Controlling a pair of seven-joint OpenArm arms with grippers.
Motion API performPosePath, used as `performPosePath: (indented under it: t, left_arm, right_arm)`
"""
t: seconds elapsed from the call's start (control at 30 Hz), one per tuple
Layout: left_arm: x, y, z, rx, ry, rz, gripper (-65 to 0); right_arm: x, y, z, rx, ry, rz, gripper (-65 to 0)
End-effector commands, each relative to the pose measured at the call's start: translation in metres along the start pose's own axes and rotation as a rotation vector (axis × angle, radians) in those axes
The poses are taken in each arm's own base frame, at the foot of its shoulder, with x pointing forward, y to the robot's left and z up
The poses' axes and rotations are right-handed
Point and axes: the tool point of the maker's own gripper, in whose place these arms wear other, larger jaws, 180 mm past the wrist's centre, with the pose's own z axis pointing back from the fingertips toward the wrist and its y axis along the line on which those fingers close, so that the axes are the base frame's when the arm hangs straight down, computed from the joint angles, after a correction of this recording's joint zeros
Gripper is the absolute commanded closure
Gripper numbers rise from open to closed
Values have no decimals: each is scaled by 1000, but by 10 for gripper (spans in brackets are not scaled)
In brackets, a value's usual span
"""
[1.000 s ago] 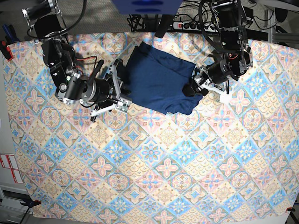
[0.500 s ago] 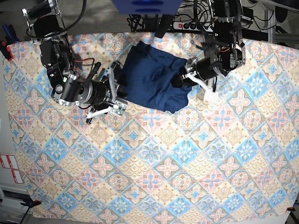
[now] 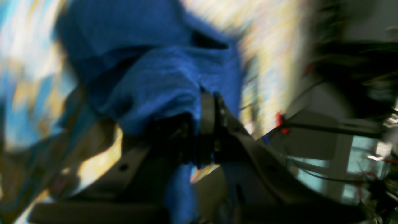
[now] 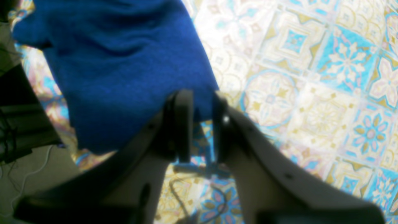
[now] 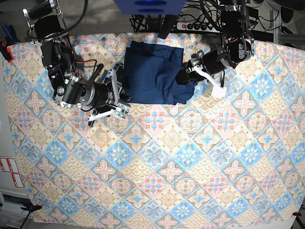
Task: Fold the T-shirt properly
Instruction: 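Tuck the grasped edge under the bundle with the left gripper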
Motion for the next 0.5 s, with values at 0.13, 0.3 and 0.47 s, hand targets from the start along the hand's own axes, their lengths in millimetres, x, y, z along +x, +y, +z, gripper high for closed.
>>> performPosePath:
  t: [0.13, 0.3, 0.47]
  left_arm:
    - [6, -8, 2, -21, -18, -18, -19]
    - [-20, -12, -7, -37, 59, -4, -19]
    - [-52, 11, -13, 47, 177, -37, -20]
  right_arm:
    - [9, -6, 5, -15, -31, 16, -111]
    - [9, -6, 5, -15, -31, 16, -111]
    - [9, -6, 5, -14, -29, 17, -111]
